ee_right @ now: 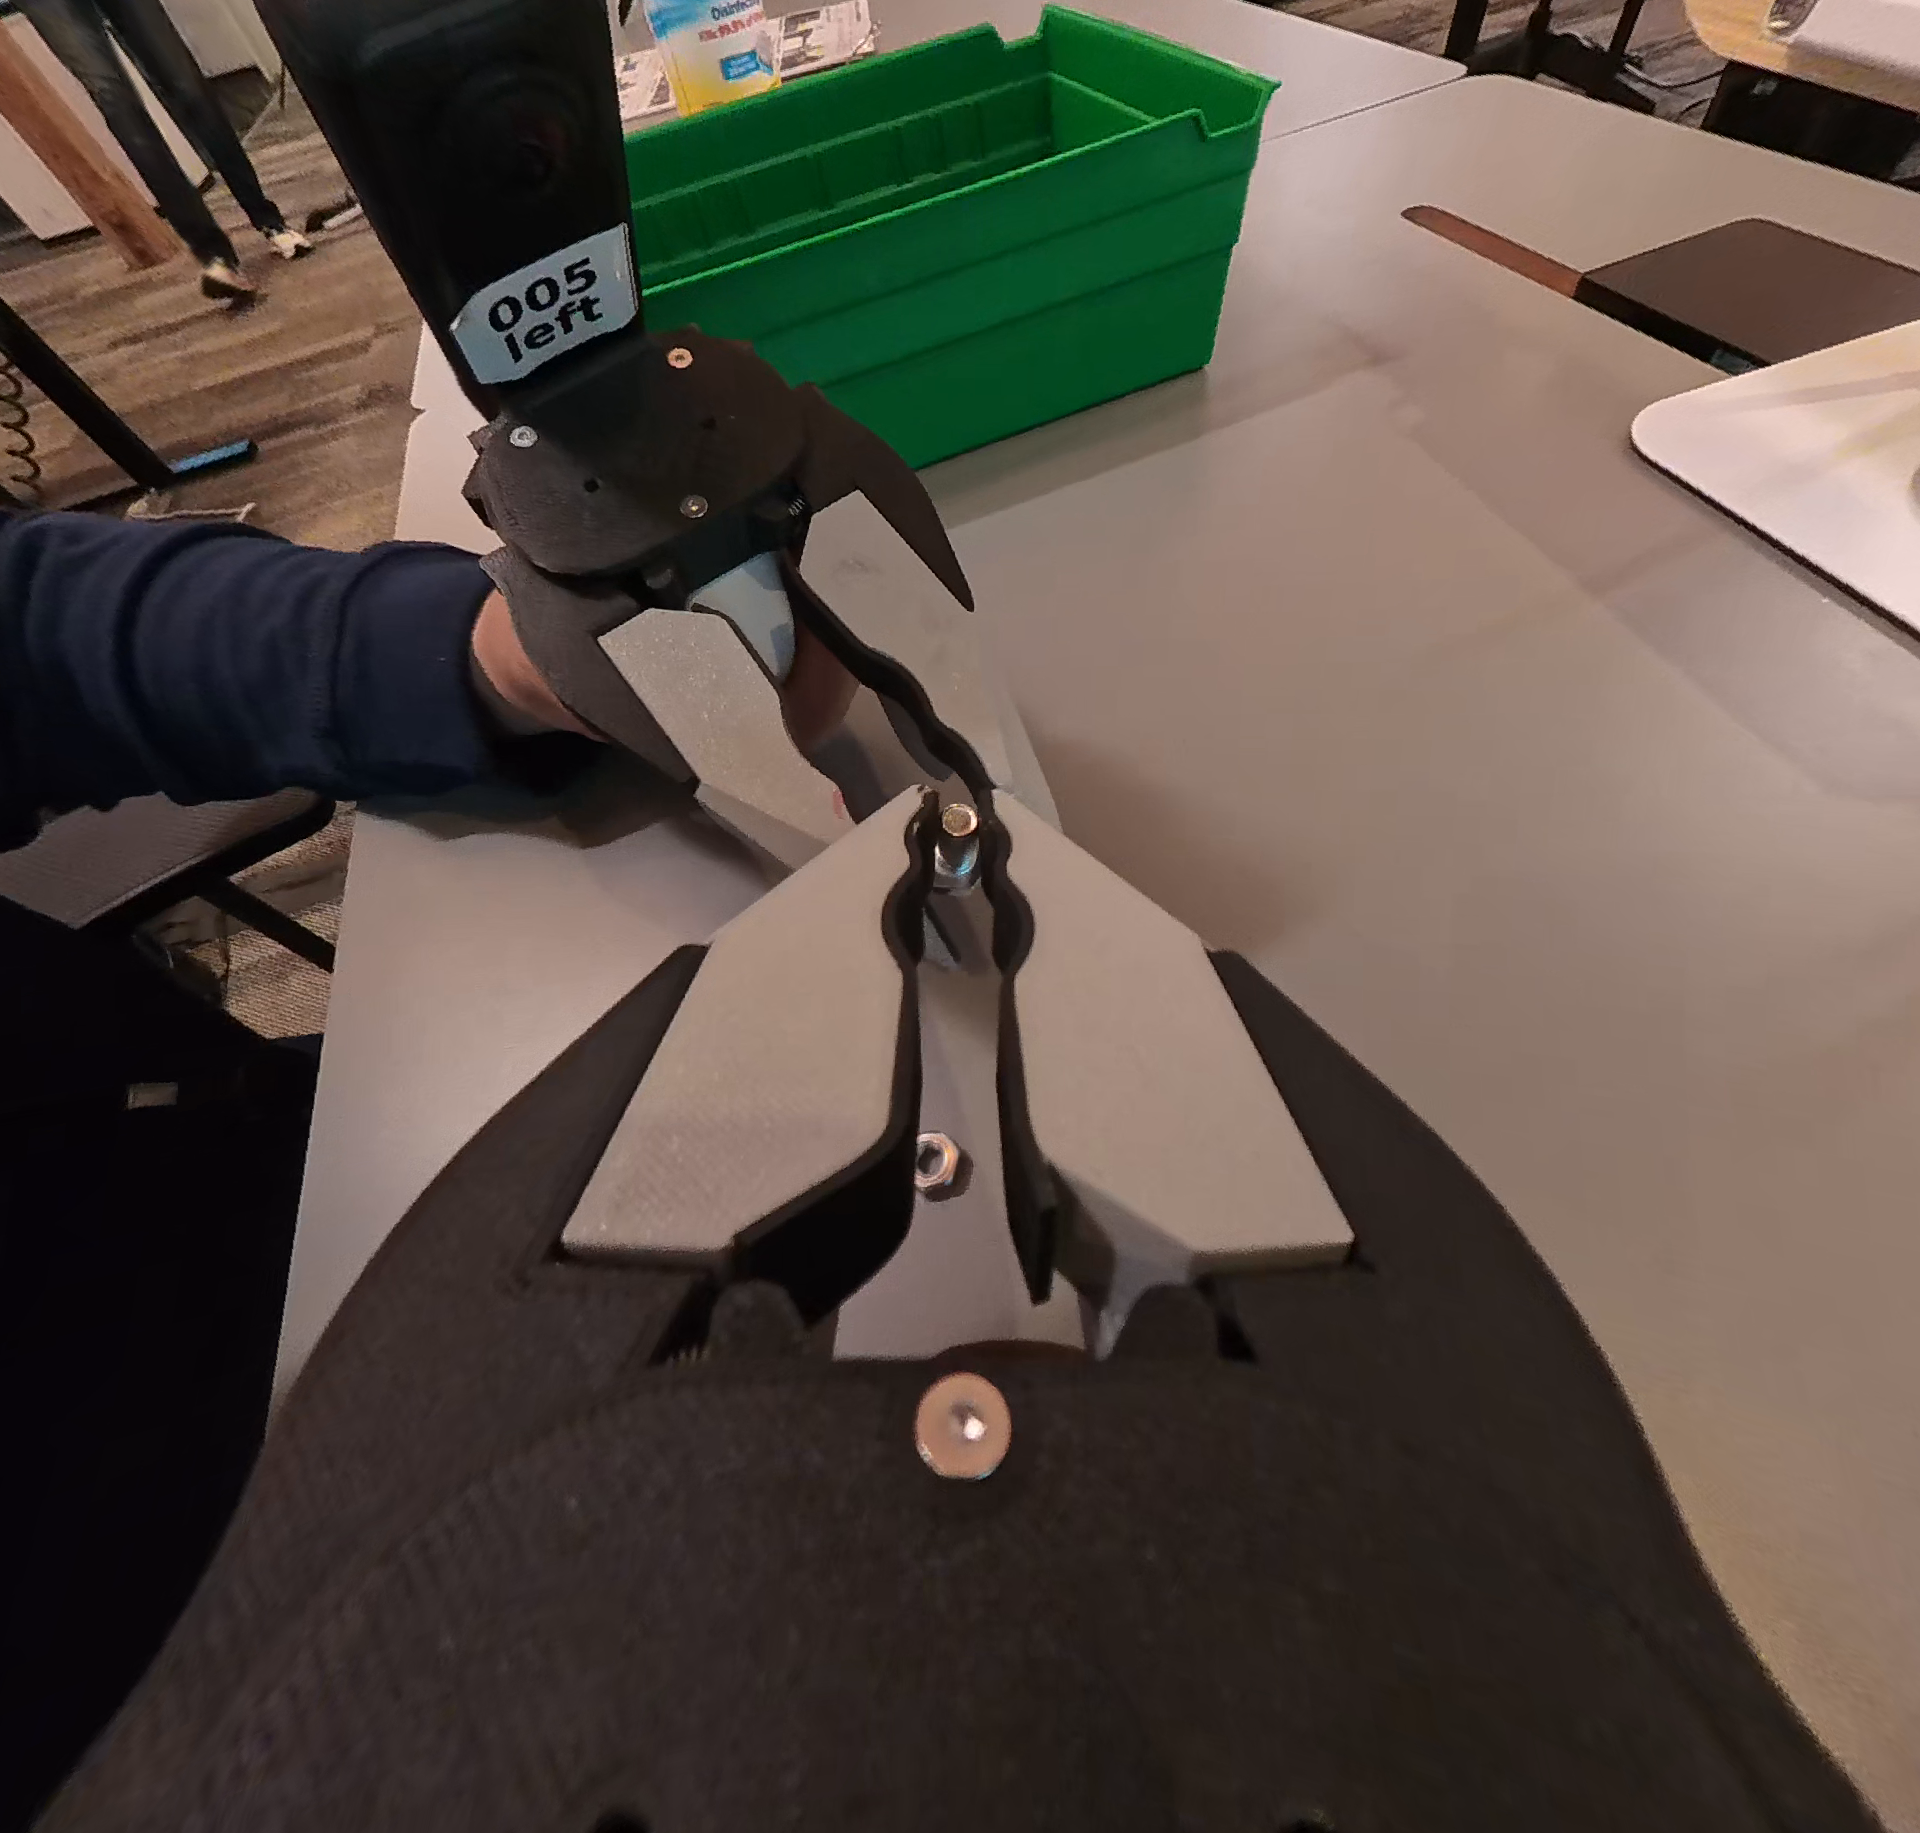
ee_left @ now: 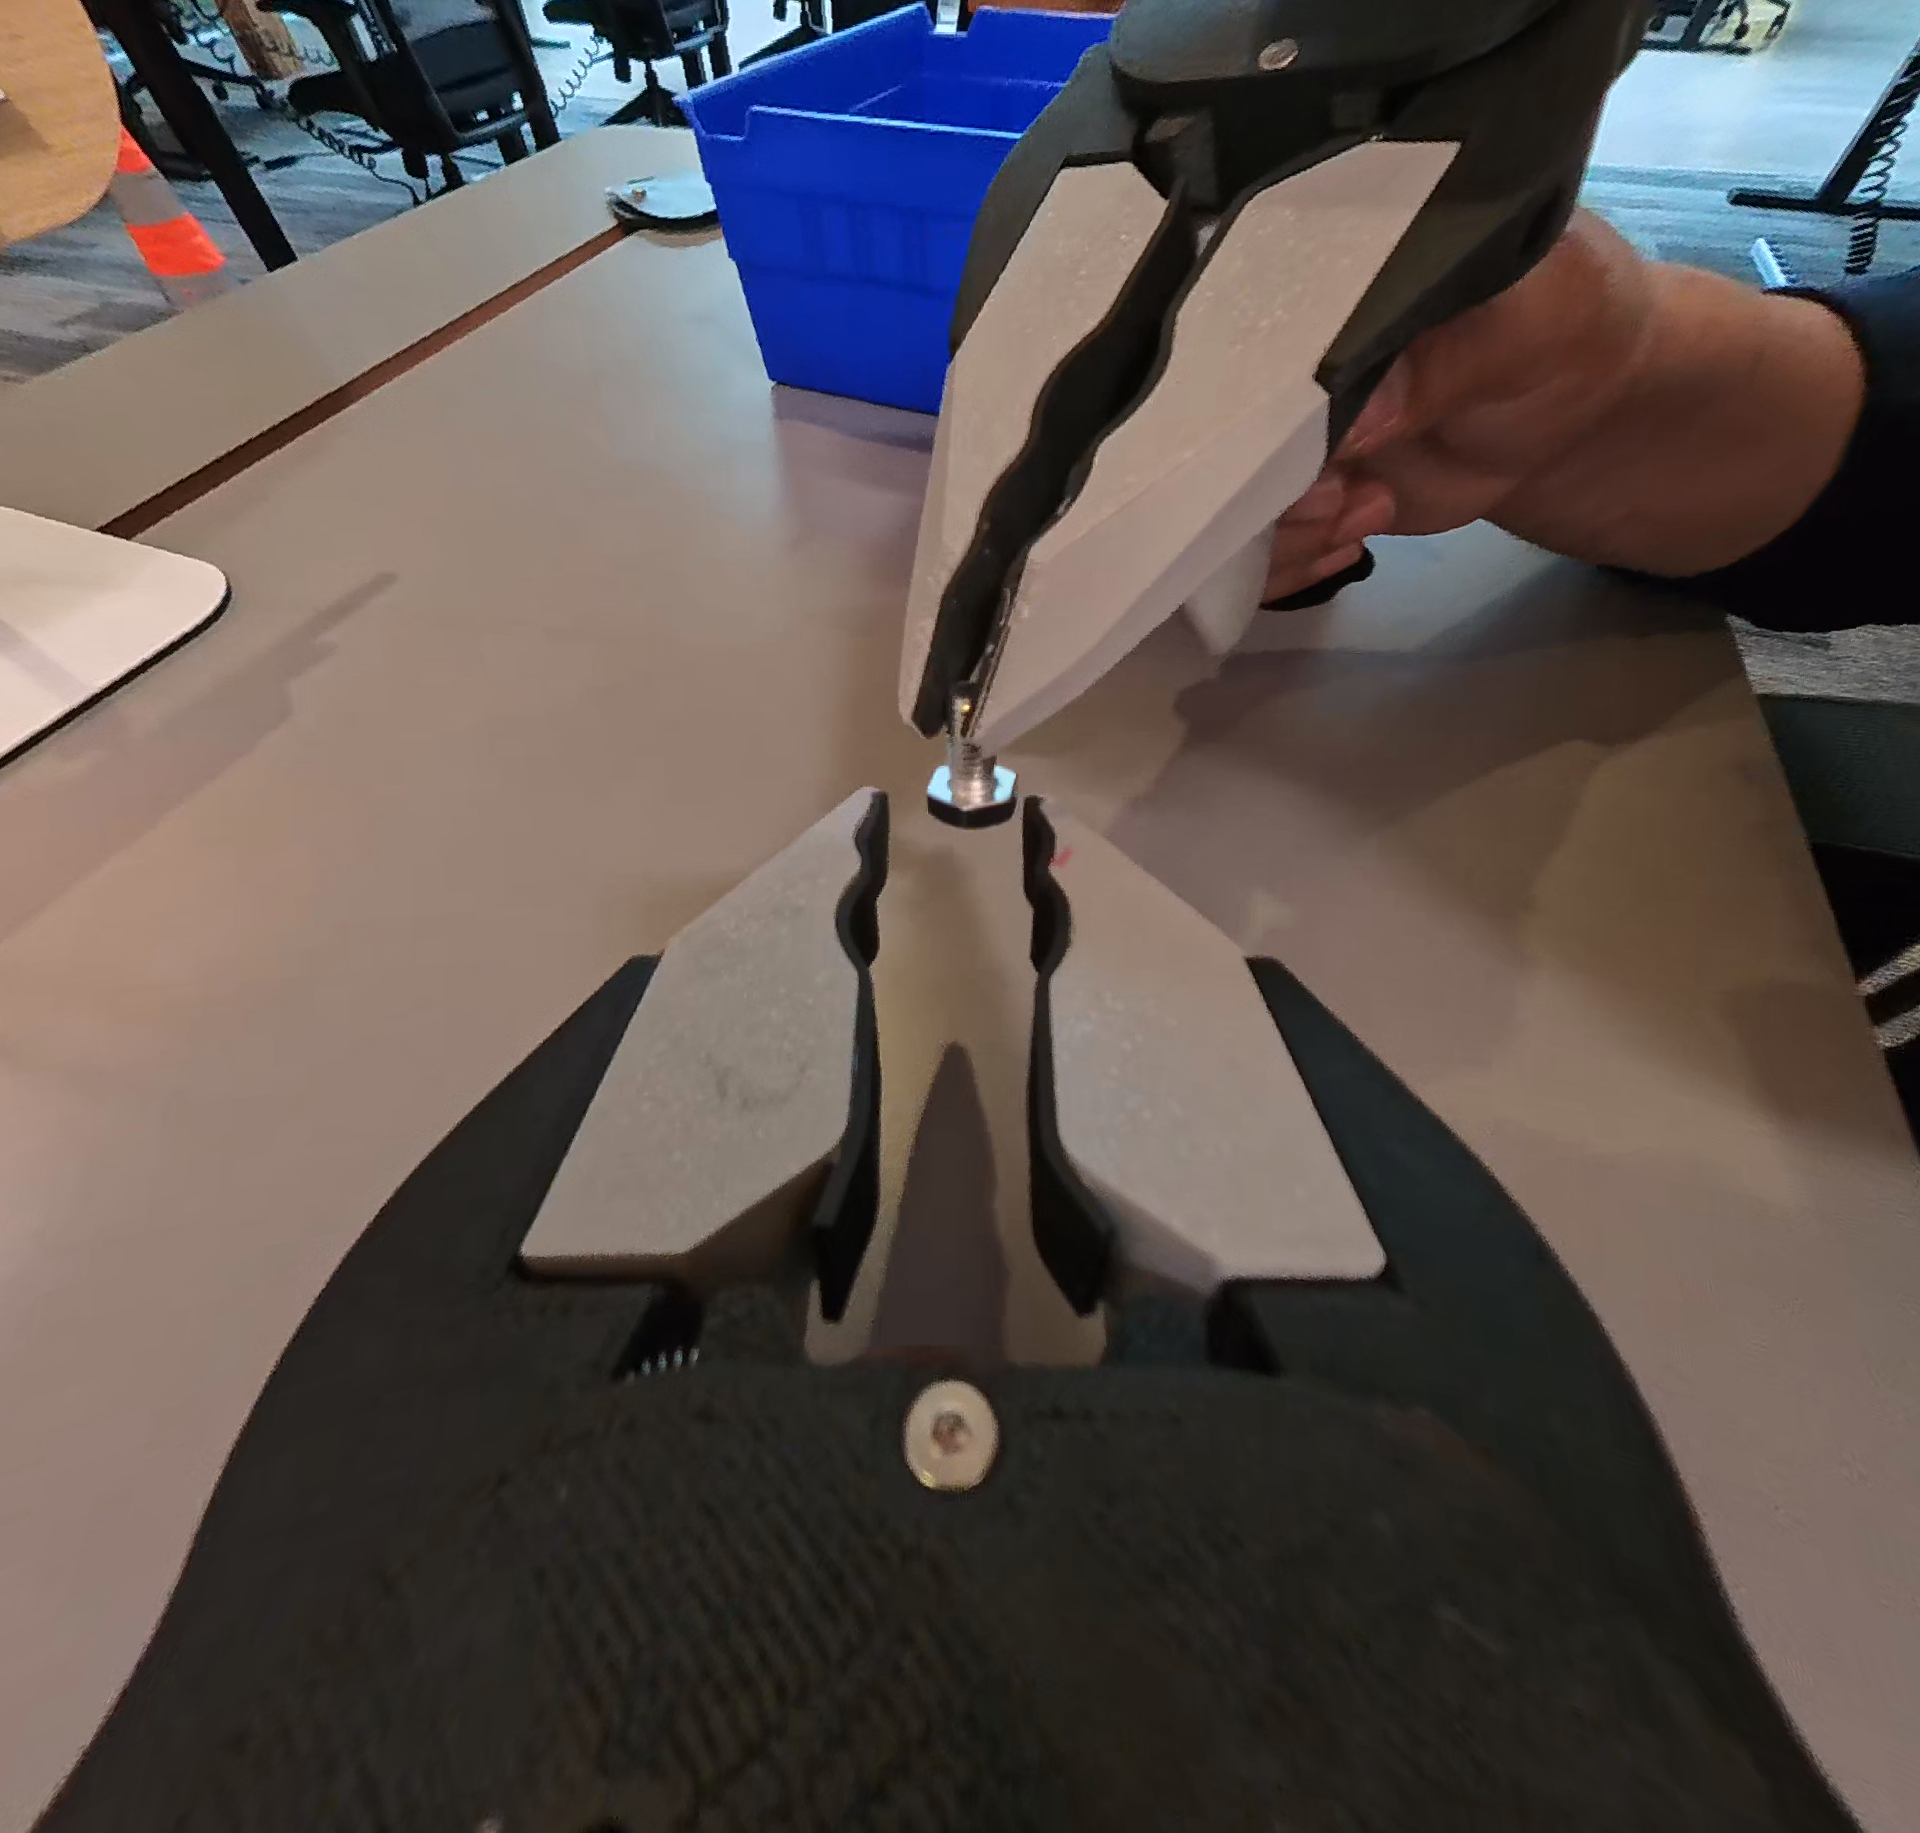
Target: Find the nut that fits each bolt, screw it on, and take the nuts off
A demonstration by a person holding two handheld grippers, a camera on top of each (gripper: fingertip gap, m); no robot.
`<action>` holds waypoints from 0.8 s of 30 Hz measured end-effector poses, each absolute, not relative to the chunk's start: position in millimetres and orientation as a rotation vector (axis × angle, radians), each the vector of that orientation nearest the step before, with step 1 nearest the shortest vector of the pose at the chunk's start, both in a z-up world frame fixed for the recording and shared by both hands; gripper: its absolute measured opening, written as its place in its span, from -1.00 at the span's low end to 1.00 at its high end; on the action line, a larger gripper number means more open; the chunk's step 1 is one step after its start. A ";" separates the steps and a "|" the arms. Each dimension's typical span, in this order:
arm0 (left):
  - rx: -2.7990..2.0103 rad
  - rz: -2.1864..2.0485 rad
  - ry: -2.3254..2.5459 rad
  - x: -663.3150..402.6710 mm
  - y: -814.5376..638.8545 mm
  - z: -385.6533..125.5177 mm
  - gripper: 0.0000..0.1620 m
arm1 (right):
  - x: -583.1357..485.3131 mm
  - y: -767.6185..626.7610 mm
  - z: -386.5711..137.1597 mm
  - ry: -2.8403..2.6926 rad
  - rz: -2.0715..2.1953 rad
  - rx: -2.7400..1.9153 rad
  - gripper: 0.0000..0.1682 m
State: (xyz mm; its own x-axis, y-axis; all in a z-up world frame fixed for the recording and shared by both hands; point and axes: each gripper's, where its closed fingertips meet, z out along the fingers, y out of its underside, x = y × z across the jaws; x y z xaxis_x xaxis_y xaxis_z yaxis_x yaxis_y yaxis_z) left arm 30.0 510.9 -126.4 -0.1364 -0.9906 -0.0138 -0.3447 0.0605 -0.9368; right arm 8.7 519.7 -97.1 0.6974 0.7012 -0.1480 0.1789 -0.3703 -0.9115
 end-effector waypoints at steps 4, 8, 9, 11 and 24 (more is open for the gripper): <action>-1.355 -1.096 1.587 30.5 508.4 -124.4 -0.76 | 7.1 518.9 -98.6 -0.691 0.650 -1.908 -0.95; -1.348 -1.083 1.596 30.8 506.9 -125.5 -0.83 | 6.6 518.8 -98.5 -0.703 0.622 -1.912 -0.95; -1.350 -1.078 1.601 31.0 506.7 -126.2 -0.83 | 6.1 518.7 -99.2 -0.709 0.611 -1.917 -0.95; -1.353 -1.067 1.605 31.2 506.6 -127.4 -0.83 | 5.2 518.7 -100.3 -0.720 0.589 -1.920 -0.95; -1.385 -1.071 1.596 29.8 510.9 -127.9 -0.84 | 14.0 518.9 -97.9 -0.725 0.534 -1.914 -0.86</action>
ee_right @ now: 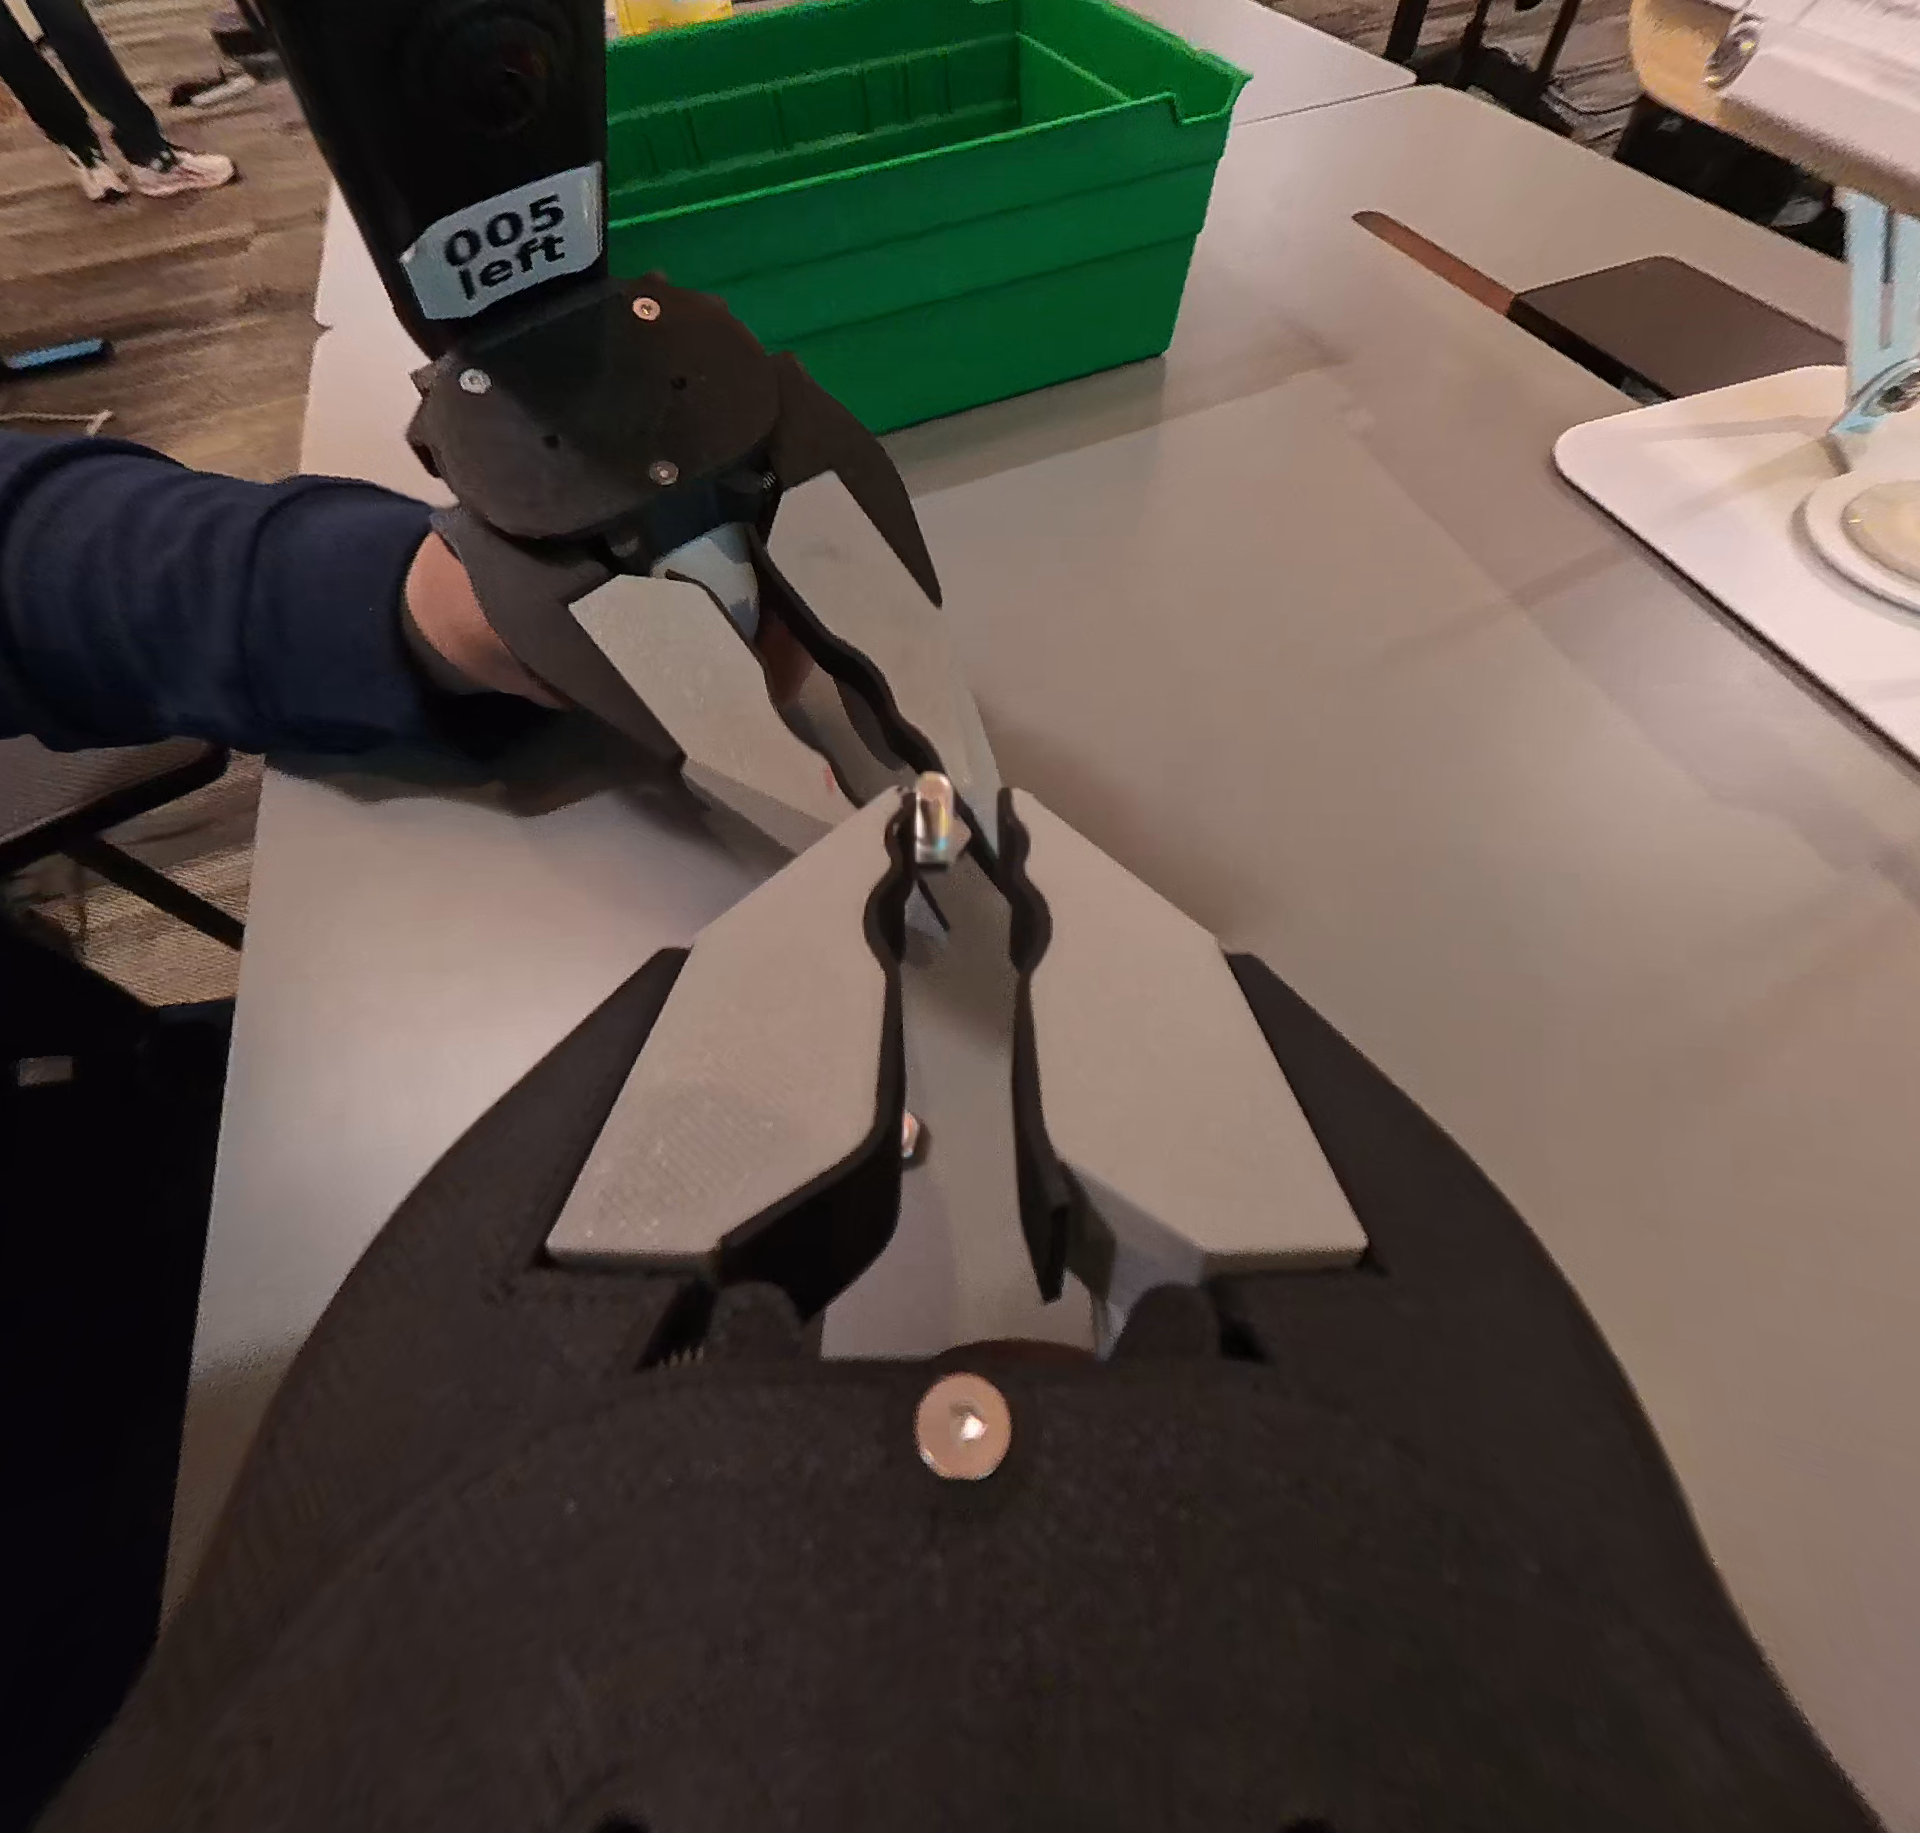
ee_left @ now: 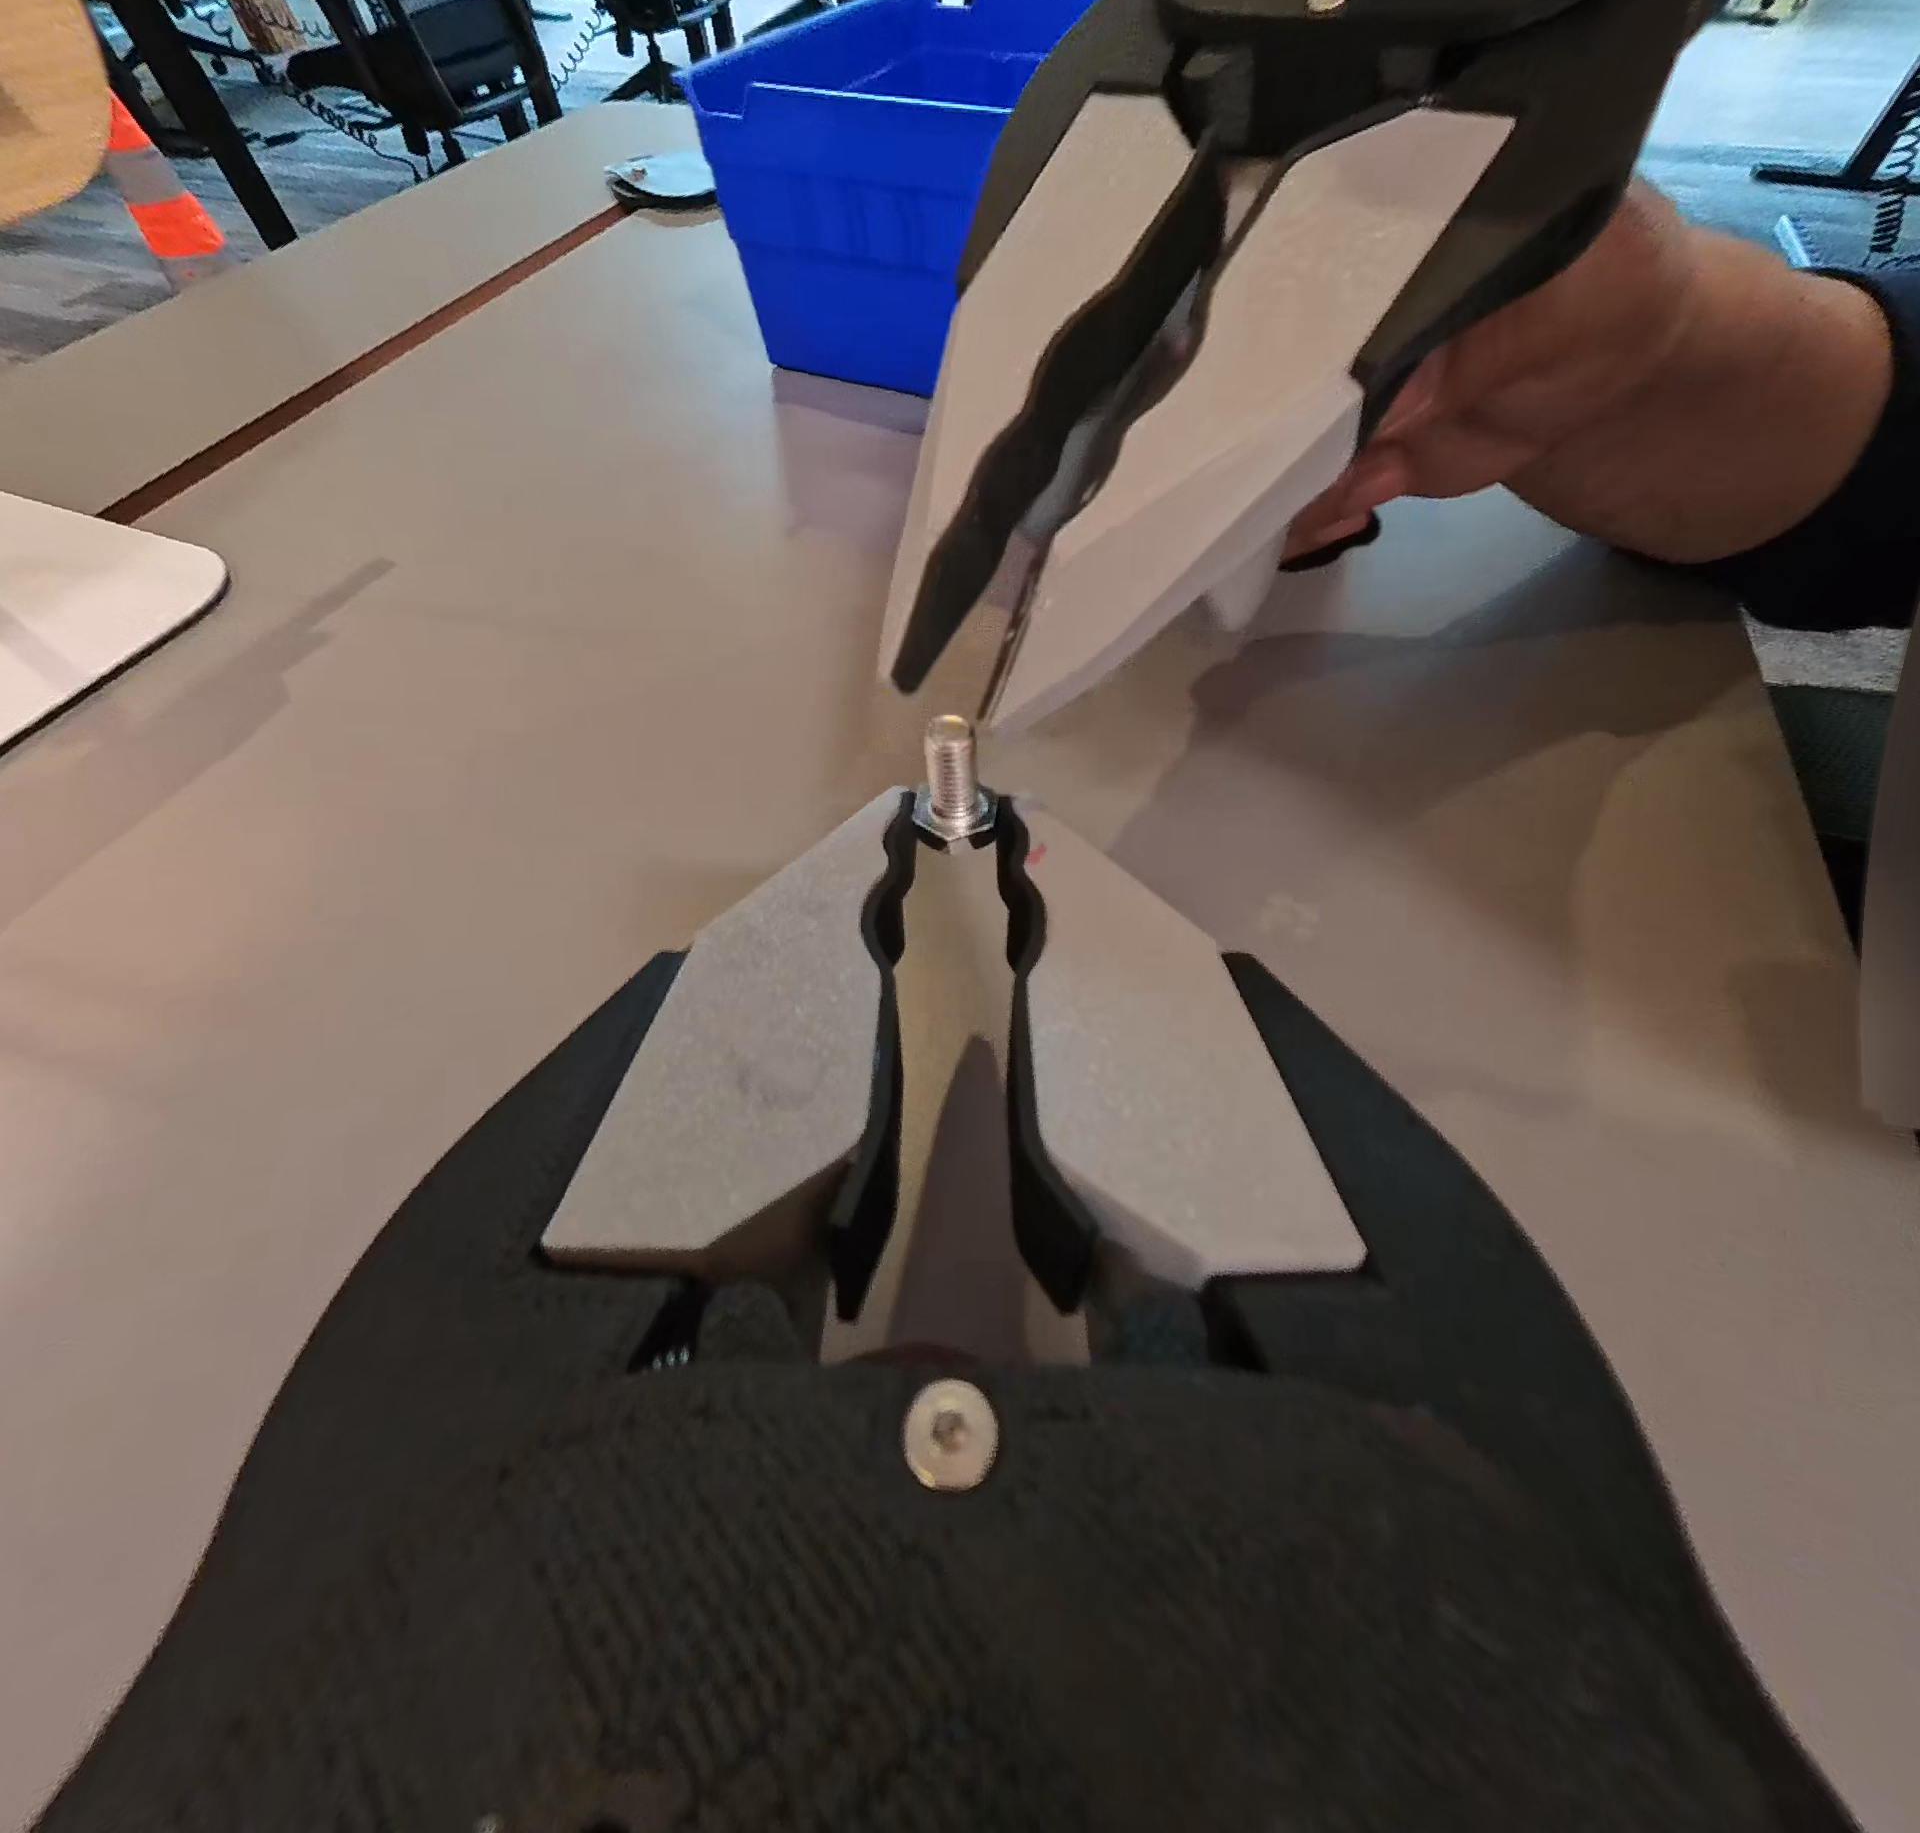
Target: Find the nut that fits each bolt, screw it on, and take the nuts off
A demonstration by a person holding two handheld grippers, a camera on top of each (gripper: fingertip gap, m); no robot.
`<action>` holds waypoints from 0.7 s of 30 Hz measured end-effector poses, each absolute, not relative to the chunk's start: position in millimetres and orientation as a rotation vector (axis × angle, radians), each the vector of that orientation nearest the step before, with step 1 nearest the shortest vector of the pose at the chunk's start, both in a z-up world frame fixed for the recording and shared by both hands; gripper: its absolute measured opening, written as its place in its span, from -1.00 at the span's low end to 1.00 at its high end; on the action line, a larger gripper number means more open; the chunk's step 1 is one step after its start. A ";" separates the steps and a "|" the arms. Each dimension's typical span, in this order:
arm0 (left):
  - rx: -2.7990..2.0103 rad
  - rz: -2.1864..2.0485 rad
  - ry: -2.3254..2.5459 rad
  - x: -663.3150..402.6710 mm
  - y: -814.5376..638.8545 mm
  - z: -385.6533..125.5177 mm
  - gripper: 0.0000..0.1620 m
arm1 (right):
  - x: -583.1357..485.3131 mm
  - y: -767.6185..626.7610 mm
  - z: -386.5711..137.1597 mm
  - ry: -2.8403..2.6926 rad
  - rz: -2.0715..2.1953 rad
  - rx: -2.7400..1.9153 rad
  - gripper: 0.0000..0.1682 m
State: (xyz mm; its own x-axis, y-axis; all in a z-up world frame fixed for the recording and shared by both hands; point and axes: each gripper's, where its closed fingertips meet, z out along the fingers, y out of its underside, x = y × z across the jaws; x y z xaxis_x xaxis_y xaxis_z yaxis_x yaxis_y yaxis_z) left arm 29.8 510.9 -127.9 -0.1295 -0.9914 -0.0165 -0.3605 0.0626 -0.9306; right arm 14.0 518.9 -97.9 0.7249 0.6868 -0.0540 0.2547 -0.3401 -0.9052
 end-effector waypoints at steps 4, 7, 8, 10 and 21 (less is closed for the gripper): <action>-1.387 -1.070 1.570 24.8 519.4 -125.5 -0.84 | 17.3 500.8 -115.3 -0.843 0.583 -1.997 -0.81; -1.391 -1.073 1.548 23.3 524.4 -122.9 -0.84 | 19.1 493.5 -137.8 -0.928 0.513 -2.062 -0.79; -1.392 -1.074 1.545 22.9 525.3 -122.7 -0.84 | 20.8 491.7 -145.6 -0.959 0.470 -2.080 -0.79; -1.393 -1.080 1.548 22.4 525.2 -123.2 -0.84 | 23.6 485.8 -158.8 -1.031 0.396 -2.099 -0.79; -1.384 -1.129 1.570 23.4 519.9 -123.9 -0.84 | 27.5 469.9 -172.4 -1.255 0.347 -1.999 -0.82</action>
